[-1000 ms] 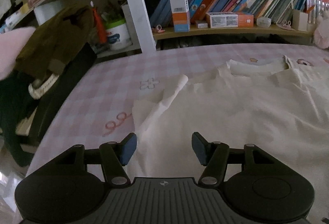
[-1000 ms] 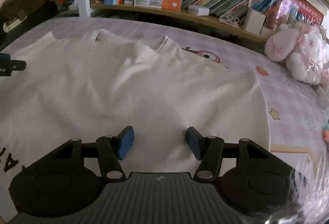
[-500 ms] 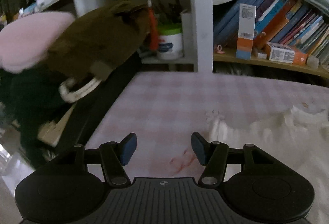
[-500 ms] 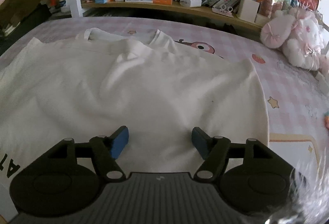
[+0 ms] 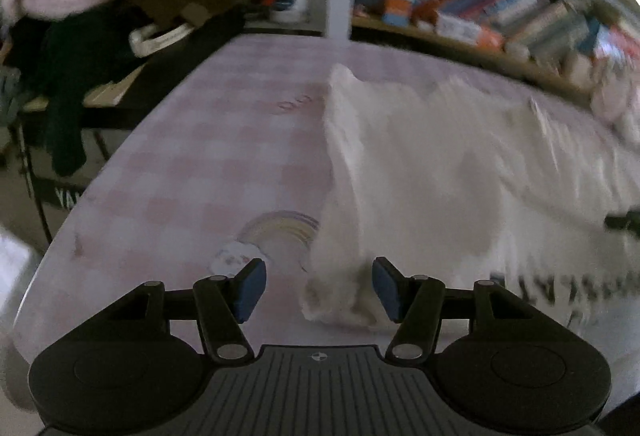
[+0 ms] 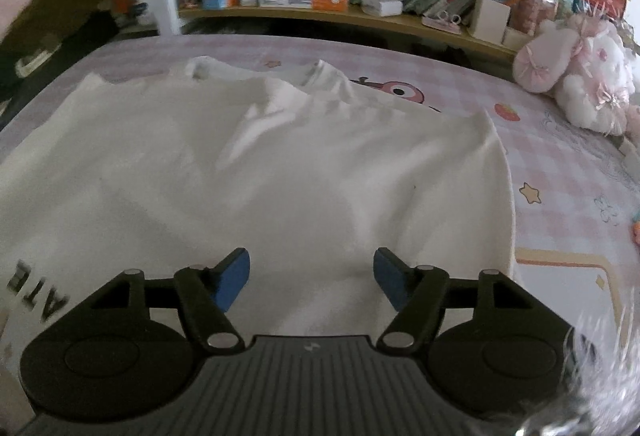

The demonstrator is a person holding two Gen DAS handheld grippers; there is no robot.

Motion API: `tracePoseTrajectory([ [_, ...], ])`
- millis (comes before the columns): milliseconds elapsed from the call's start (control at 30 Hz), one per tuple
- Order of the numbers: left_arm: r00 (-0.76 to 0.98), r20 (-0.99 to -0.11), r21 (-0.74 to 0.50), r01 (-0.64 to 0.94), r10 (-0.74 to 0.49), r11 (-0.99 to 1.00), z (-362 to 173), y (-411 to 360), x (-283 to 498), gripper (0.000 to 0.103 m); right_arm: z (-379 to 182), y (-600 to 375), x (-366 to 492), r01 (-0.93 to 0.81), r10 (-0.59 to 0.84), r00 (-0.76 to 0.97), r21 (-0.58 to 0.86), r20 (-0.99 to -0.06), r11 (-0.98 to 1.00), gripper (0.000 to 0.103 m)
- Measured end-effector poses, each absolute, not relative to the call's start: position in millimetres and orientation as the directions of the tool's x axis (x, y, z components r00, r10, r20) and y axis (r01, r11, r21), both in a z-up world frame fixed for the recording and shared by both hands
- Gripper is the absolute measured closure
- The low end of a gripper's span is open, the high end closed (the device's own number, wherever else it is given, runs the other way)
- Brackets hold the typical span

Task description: Fold clothes

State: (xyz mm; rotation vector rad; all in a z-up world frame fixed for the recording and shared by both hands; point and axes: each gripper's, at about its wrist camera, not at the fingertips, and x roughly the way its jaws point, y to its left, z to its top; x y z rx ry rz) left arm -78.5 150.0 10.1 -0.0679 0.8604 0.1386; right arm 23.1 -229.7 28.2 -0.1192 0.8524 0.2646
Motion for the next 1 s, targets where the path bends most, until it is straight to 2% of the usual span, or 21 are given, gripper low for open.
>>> tracePoseTrajectory([
  [133,0.631,-0.756,0.108,-0.144,0.176,0.984,-1.3,138.3,-80.4,0.044,26.1,-233.9,4.8,-0.309,0.17,0.597,-0.029,-0.784,0.951,0.037],
  [200,0.618,-0.761,0.054,-0.246,0.2,0.968,1.7,155.1,-83.6,0.044,21.7,-236.6,-2.2,-0.311,0.153,0.583,-0.045,-0.798,0.949,0.038],
  [300,0.604,-0.775,-0.103,-0.409,0.184,0.907,4.3,193.5,-93.8,0.044,21.0,-240.7,-10.0,-0.301,0.142,0.585,-0.052,-0.798,0.952,0.038],
  [333,0.597,-0.78,-0.141,-0.459,0.187,0.877,4.7,205.5,-97.9,0.049,21.2,-241.9,-12.0,-0.296,0.138,0.587,-0.053,-0.798,0.954,0.038],
  [400,0.578,-0.791,-0.179,-0.533,0.201,0.827,6.1,223.0,-105.9,0.05,23.2,-245.8,-15.0,-0.281,0.128,0.587,-0.053,-0.799,0.958,0.038],
  [467,0.601,-0.789,-0.281,-0.538,0.128,0.794,9.4,235.0,-113.2,0.05,29.1,-253.9,-19.6,-0.256,0.118,0.591,-0.047,-0.798,0.966,0.039],
  [567,0.65,-0.755,-0.502,-0.485,-0.089,0.716,9.4,243.3,-121.8,0.05,42.4,-275.1,-28.9,-0.207,0.114,0.589,-0.013,-0.8,0.978,0.039],
  [667,0.641,-0.737,-0.612,-0.5,-0.213,0.613,-1.0,238.7,-124.9,0.05,50.7,-304.6,-37.2,-0.115,0.127,0.553,0.076,-0.823,0.99,0.039],
  [700,0.634,-0.737,-0.633,-0.525,-0.235,0.569,-5.9,237.7,-125.6,0.052,51.4,-315.9,-39.2,-0.064,0.139,0.532,0.124,-0.835,0.99,0.04],
  [767,0.642,-0.717,-0.687,-0.587,-0.27,0.429,-18.4,241.6,-128.6,0.062,50.8,-336.4,-41.7,0.04,0.175,0.495,0.224,-0.851,0.974,0.044],
  [867,0.684,-0.675,-0.737,-0.639,-0.276,0.218,-32.3,248.7,-136.0,0.066,47.2,-361.8,-43.5,0.196,0.238,0.461,0.36,-0.855,0.912,0.05],
  [1000,0.703,-0.666,-0.744,-0.649,-0.252,0.159,-36.7,249.2,-134.0,0.071,36.5,-383.8,-48.6,0.37,0.285,0.445,0.465,-0.849,0.805,0.056],
])
